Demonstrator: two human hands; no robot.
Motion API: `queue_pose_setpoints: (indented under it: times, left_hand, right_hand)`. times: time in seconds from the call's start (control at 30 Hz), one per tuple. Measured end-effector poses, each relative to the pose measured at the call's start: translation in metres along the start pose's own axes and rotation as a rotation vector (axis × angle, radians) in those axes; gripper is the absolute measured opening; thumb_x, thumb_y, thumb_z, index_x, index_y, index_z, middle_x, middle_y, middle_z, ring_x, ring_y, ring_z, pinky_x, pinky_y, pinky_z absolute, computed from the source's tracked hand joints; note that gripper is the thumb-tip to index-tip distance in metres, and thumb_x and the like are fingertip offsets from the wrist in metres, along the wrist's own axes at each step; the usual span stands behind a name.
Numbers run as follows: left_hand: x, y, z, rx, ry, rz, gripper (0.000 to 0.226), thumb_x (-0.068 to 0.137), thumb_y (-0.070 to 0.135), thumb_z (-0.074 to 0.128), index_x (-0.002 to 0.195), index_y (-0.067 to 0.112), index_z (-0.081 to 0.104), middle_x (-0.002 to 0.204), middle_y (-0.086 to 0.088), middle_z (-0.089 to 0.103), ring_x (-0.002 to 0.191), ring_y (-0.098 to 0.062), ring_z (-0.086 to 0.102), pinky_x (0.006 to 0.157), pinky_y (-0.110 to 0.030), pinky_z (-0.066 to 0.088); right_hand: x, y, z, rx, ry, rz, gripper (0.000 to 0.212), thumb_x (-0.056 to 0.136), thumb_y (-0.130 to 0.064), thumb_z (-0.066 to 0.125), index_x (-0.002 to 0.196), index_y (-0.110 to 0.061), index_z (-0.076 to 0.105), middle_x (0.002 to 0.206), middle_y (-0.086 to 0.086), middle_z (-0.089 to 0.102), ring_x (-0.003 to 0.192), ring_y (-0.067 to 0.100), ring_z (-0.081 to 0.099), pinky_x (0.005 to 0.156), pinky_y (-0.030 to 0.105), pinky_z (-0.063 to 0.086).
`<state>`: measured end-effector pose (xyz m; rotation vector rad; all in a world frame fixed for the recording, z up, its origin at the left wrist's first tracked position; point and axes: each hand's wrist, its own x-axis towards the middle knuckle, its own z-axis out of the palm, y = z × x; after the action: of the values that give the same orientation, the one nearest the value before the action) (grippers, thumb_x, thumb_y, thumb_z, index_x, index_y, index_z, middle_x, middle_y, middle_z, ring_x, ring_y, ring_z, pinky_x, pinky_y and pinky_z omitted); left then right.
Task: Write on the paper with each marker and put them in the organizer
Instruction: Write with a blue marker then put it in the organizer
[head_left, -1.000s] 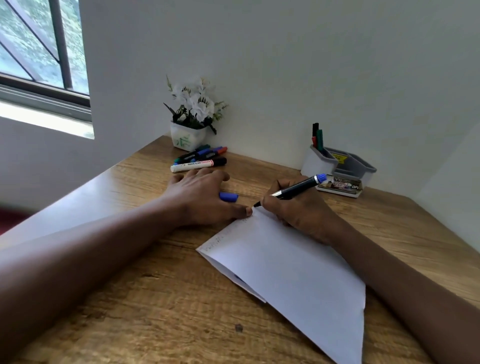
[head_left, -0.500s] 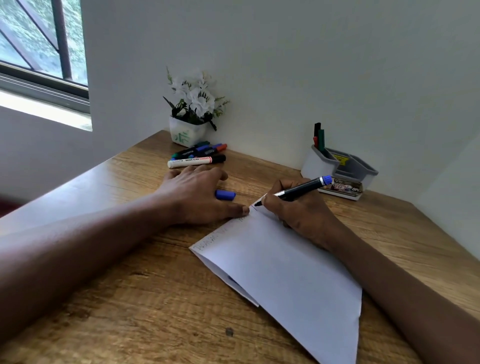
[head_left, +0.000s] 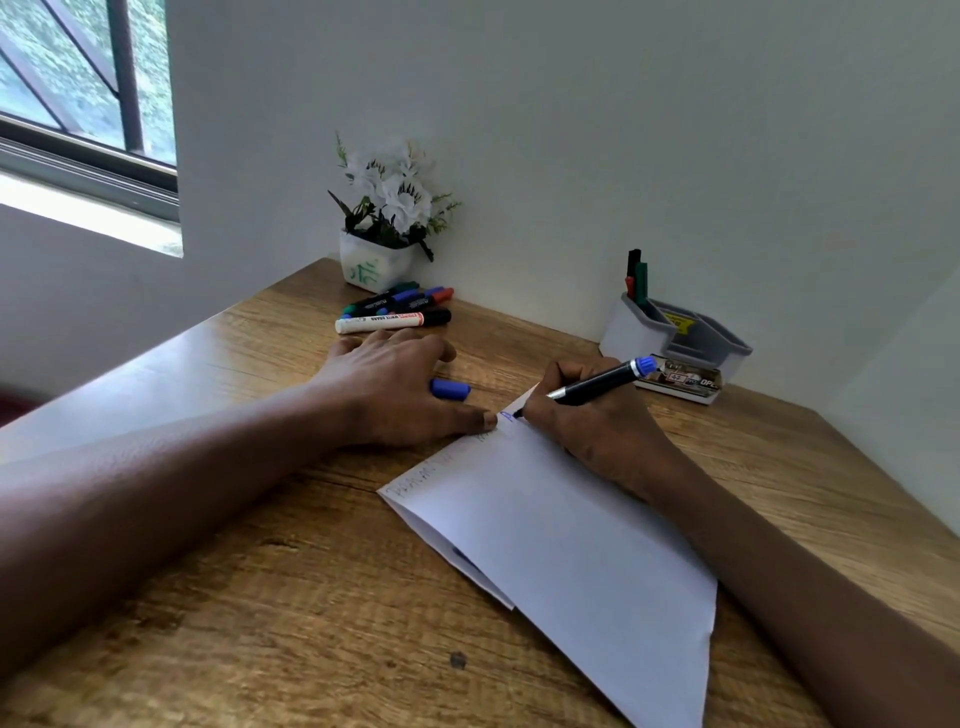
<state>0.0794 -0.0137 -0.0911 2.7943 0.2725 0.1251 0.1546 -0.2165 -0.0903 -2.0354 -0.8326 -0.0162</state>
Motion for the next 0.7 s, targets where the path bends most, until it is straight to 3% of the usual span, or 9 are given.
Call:
queue_pose_setpoints:
  times: [0.1,0.23,0.33,0.43,0.6,0.7]
  left_hand:
    - [0.0004,-0.0001,-0.0003,-0.004,0.000,-0.002,0.094,0.071,0.090,0.051,0.148,0.037,0.040,0.160,0.006,0.038,0.149,-0.021,0.031,0.120,-0.052,0.022]
    - [0.0007,-0.0006,0.0001,-0.005,-0.003,0.002,0.094,0.071,0.091,0.051,0.147,0.038,0.041,0.160,0.006,0.038,0.148,-0.021,0.032,0.119,-0.052,0.022]
    - [0.0011,-0.0007,0.0004,-0.009,-0.008,0.002,0.093,0.071,0.091,0.051,0.147,0.038,0.041,0.160,0.005,0.038,0.149,-0.021,0.031,0.120,-0.053,0.022]
    - [0.0011,-0.0010,0.0003,-0.009,-0.006,-0.001,0.093,0.071,0.091,0.051,0.147,0.038,0.041,0.161,0.006,0.037,0.149,-0.021,0.030,0.120,-0.053,0.020]
    - [0.0005,-0.0004,-0.0009,-0.013,-0.007,0.000,0.092,0.072,0.089,0.052,0.147,0.038,0.041,0.161,0.006,0.036,0.150,-0.021,0.029,0.120,-0.053,0.020]
    - [-0.0001,0.0001,-0.0012,-0.018,-0.005,-0.002,0.092,0.072,0.088,0.053,0.147,0.037,0.041,0.161,0.006,0.037,0.149,-0.021,0.030,0.120,-0.053,0.020]
  right_hand:
    - [0.0000,0.0025,-0.0009,0.097,0.061,0.013,0.026,0.082,-0.004,0.071,0.062,-0.004,0.054,0.050,-0.002,0.050,0.044,0.009,0.042,0.045,0.021,0.036]
    - [0.0001,0.0023,-0.0001,0.051,0.035,0.004,0.031,0.081,-0.004,0.072,0.059,-0.012,0.054,0.047,-0.012,0.051,0.044,0.001,0.042,0.045,0.015,0.034]
    - [0.0012,0.0032,-0.0001,0.031,0.018,0.021,0.022,0.080,-0.008,0.076,0.064,-0.014,0.063,0.053,-0.010,0.058,0.047,0.001,0.048,0.046,0.017,0.037]
    - [0.0018,0.0053,-0.0018,0.064,0.046,0.033,0.028,0.080,-0.008,0.074,0.060,-0.016,0.057,0.049,-0.008,0.055,0.044,0.006,0.046,0.045,0.021,0.037]
    - [0.0013,0.0035,0.0000,0.051,0.060,0.043,0.025,0.080,-0.007,0.075,0.062,-0.013,0.059,0.049,-0.010,0.054,0.043,0.003,0.046,0.044,0.019,0.037]
    - [0.0024,0.0060,-0.0008,0.085,0.125,0.070,0.018,0.081,-0.010,0.075,0.068,-0.009,0.063,0.052,-0.002,0.056,0.045,0.008,0.046,0.045,0.022,0.038]
